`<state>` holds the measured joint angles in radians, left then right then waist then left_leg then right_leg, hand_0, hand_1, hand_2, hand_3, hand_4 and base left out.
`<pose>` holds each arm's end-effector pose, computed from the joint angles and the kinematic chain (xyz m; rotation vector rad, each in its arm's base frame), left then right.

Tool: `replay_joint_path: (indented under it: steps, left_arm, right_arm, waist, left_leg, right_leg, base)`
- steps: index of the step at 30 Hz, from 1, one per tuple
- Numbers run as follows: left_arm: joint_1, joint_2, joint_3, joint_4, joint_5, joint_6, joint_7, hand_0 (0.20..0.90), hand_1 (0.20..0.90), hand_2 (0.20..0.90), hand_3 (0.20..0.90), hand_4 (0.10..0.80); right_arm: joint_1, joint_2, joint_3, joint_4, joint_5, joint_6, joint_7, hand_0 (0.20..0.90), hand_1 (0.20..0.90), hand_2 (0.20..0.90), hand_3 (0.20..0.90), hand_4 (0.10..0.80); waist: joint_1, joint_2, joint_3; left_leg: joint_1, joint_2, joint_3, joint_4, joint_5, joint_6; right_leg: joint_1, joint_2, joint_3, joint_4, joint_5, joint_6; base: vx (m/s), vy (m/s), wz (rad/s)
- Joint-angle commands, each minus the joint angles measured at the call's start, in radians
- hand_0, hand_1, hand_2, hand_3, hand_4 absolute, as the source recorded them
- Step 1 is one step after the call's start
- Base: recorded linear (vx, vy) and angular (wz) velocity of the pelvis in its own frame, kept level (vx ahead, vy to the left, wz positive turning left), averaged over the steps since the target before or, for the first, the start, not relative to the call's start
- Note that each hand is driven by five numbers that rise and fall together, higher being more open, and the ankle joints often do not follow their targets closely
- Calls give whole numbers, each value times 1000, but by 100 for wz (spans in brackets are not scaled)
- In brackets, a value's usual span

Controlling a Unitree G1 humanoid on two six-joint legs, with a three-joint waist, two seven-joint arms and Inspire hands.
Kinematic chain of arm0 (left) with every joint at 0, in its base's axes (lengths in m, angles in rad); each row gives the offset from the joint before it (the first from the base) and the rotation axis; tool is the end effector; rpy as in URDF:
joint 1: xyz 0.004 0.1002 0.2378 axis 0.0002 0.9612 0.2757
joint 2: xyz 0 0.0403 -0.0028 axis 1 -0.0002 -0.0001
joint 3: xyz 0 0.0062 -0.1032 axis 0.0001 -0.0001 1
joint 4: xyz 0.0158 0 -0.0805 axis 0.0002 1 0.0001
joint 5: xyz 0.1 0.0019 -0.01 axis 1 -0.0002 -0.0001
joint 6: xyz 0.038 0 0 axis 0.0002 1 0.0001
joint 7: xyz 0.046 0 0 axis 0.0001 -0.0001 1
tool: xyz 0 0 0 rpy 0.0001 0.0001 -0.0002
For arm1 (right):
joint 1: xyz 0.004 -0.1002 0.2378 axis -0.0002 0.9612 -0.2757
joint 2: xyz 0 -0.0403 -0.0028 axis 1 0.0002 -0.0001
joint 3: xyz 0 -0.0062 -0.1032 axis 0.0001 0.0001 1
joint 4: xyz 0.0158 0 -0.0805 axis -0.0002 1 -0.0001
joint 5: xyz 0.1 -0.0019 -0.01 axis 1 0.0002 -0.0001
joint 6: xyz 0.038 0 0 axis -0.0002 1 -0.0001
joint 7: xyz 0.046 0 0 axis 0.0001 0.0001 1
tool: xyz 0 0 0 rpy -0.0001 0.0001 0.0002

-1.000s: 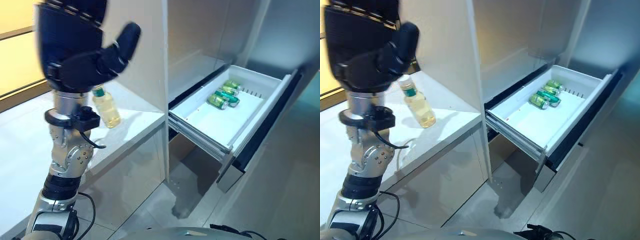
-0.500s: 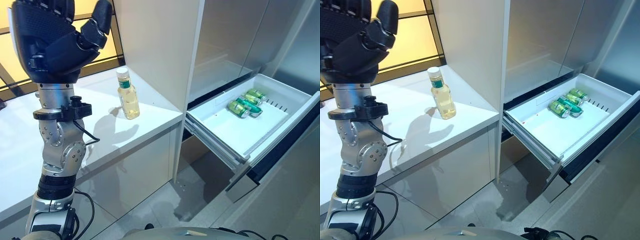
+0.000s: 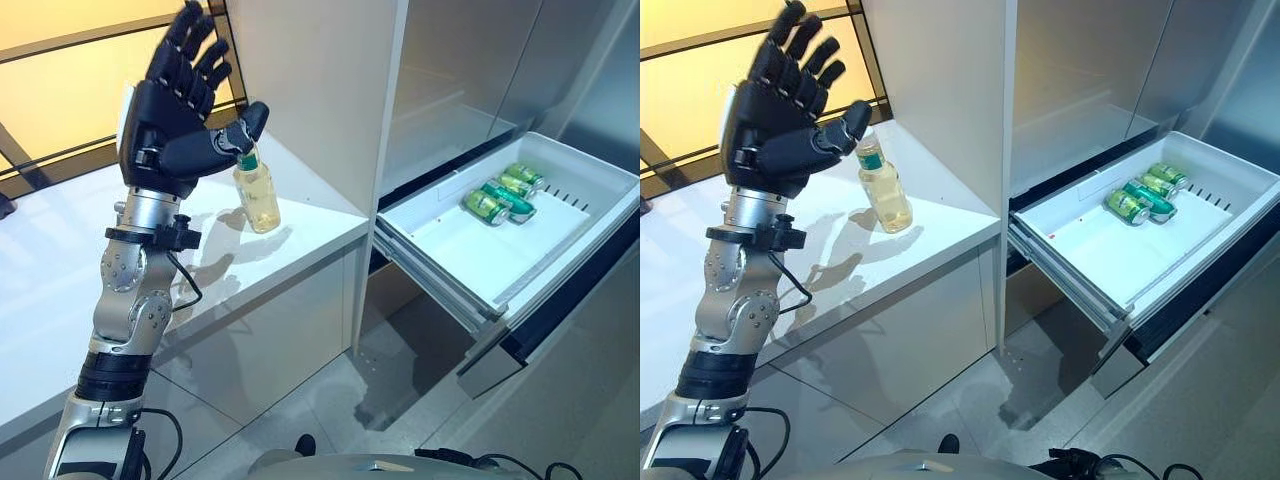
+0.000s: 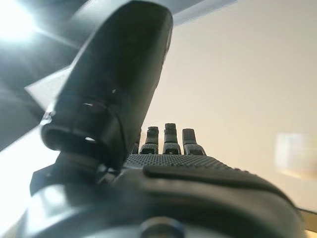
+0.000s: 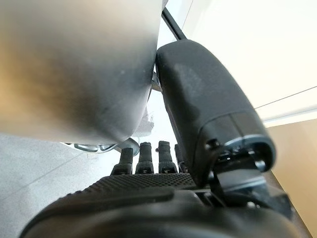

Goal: Put drinks into fridge and close the fridge

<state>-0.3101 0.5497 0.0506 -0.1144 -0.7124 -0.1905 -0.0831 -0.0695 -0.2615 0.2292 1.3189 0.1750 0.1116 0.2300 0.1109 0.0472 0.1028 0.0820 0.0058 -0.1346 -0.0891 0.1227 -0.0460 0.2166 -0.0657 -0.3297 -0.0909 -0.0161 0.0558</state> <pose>0.2433 0.2288 0.1714 -0.1486 -0.6099 -0.2016 0.0763 -0.2305 -0.1149 -0.0717 1.3852 0.0932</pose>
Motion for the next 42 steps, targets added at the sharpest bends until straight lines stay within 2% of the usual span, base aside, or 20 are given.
replay_joint_path:
  steps: [1,8,18,25,30,34,42]
  left_arm:
    - [-39,56,22,-11,37,-32,-13,900,900,900,900,800]
    - [-33,62,20,79,81,-29,27,900,900,900,900,800]
    - [-38,60,18,163,112,-76,70,900,900,900,900,800]
    - [-54,59,27,113,99,-156,48,900,900,900,900,800]
    - [-87,77,38,-15,191,-247,84,900,900,900,900,800]
    - [-111,76,45,-62,238,-265,137,900,900,900,900,800]
    - [-107,84,50,-58,284,-249,232,900,900,900,900,800]
  right_arm:
    - [-11,-27,11,2,-37,18,24,900,900,900,900,800]
    - [-7,-33,4,-7,-40,17,38,900,900,900,900,800]
    - [9,-36,-5,-21,-48,24,36,900,900,900,900,800]
    - [19,-34,-17,-19,-58,19,32,900,900,900,900,800]
    - [22,-28,-16,-13,-58,12,29,900,900,900,900,800]
    - [19,-21,-8,-10,-53,9,26,900,900,900,900,800]
    - [16,-18,-5,-5,-60,10,26,900,900,900,900,800]
  waist:
    - [-11,-1,-4]
    - [-26,0,-6]
    - [-48,-2,-1]
    - [-56,-5,0]
    - [-55,-5,-5]
    - [-52,-3,-12]
    - [-52,-3,-19]
  left_leg:
    - [49,-22,128,45,-154,19]
    - [48,-22,148,44,-153,19]
    - [50,-23,170,46,-156,25]
    - [56,-25,174,44,-161,30]
    - [60,-26,172,35,-160,30]
    - [63,-28,168,25,-158,29]
    - [68,-30,167,22,-161,32]
  right_leg:
    - [-62,44,38,205,-172,-45]
    - [-60,47,52,183,-161,-39]
    - [-66,50,70,182,-155,-35]
    - [-67,52,79,183,-155,-34]
    - [-64,54,80,178,-155,-33]
    - [-62,55,78,172,-156,-34]
    - [-61,55,78,172,-156,-34]
  base:
    - [-2,31,-10]
    - [7,23,-8]
    - [15,14,-5]
    - [9,1,-2]
    - [0,0,0]
    - [0,0,0]
    - [0,0,0]
